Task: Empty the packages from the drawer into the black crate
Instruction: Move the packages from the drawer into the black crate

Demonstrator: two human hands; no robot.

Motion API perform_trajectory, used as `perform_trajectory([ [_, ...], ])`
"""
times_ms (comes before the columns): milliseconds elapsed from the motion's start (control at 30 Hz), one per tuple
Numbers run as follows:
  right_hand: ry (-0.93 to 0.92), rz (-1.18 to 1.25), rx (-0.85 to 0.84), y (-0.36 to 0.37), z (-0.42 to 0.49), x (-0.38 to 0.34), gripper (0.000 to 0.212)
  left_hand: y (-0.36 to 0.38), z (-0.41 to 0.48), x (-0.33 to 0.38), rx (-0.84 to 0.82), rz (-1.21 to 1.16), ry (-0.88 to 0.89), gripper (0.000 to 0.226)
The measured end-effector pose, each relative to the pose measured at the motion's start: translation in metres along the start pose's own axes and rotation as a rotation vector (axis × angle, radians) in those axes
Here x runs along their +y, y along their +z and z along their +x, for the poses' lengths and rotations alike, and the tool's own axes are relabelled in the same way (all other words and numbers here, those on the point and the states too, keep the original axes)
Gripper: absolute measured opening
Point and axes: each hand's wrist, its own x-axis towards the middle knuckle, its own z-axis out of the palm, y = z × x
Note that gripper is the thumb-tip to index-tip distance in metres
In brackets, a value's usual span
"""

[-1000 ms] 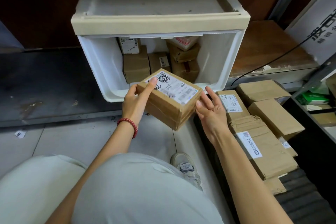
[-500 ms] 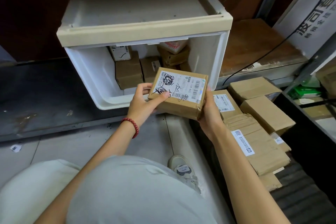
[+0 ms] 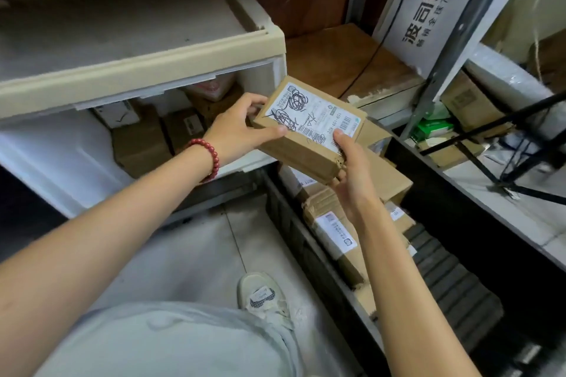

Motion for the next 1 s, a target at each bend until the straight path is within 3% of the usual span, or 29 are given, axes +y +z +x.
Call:
perform_trajectory([
  [133, -0.024, 0.028, 0.042, -0.040, 0.003, -0.015, 0.072, 0.035, 0.020, 0.027, -0.072, 0.018, 0.032, 0.056],
  [267, -0.060, -0.001, 0.222, -0.092, -0.001, -0.041, 0.089, 0.080, 0.047, 0.060, -0.128, 0.048, 0.094, 0.057],
  [367, -0.132, -0.091, 0.283, -0.132, -0.005, -0.058, 0.085, 0.118, 0.061, 0.086, -0.140, 0.044, 0.119, 0.063],
  [600, -0.198, -0.053, 0.330, -0.204, -0.010, -0.067, 0.112, 0.213, 0.075, 0.126, -0.299, -0.011, 0.127, 0.093],
  [733, -0.188, 0.132, 0.392, -0.223, -0.017, -0.054, 0.098, 0.252, 0.086, 0.125, -0.302, 0.032, 0.071, 0.061],
  [1000, -0.145, 0.223, 0.468, -0.229, -0.012, -0.017, 0.077, 0.282, 0.101, 0.109, -0.383, 0.179, 0.179, 0.060],
])
